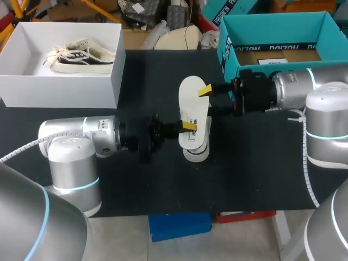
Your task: Take the shoe out of the shoebox, open the shoe tongue, remove and reinsert the insole, then place the shoe into the shoebox
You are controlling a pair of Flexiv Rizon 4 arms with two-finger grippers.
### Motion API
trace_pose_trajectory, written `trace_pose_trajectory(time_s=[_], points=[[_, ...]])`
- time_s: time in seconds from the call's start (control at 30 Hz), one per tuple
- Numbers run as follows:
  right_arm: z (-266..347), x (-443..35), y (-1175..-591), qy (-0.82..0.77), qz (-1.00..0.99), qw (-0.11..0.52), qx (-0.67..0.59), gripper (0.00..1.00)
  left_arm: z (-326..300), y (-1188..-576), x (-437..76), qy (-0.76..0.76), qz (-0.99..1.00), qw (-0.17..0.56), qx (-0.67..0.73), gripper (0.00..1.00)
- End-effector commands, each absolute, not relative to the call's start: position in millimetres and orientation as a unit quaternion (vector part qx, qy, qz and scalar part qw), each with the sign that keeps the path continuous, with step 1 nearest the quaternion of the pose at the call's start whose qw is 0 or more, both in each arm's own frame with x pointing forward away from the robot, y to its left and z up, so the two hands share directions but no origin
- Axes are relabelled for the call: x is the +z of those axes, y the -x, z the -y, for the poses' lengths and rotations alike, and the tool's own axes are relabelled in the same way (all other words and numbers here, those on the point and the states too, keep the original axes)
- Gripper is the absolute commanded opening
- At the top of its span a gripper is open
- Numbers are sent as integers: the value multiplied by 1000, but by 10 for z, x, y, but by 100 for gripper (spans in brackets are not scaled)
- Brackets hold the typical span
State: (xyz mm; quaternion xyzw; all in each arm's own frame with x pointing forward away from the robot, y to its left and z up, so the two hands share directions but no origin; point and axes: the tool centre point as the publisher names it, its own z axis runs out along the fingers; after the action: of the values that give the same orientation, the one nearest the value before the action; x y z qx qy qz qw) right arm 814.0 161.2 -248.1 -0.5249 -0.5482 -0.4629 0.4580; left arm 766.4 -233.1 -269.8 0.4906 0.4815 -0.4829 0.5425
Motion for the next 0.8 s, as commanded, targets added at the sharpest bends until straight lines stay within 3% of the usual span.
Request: trace_pose_trajectory(time_s=[0.03, 0.4, 0.47, 0.5, 0.8], points=[[-1742, -2567, -8156, 523, 543, 462, -468, 47, 2336, -7653, -2694, -491, -483, 543, -480, 0], [-1836, -2653, -8145, 530, 531, 462, -473, 32, 2336, -7653, -2694, -491, -483, 543, -480, 0], [-1846, -2663, -8153, 533, 528, 460, -475, 18, 2336, -7653, -2694, -491, -483, 543, -480, 0], [-1849, -2668, -8159, 536, 525, 457, -478, 0, 2336, -7653, -2694, -491, -483, 543, -480, 0], [-1842, -2676, -8173, 539, 522, 450, -485, 0, 2336, -7653, -2694, -491, -483, 543, -480, 0]])
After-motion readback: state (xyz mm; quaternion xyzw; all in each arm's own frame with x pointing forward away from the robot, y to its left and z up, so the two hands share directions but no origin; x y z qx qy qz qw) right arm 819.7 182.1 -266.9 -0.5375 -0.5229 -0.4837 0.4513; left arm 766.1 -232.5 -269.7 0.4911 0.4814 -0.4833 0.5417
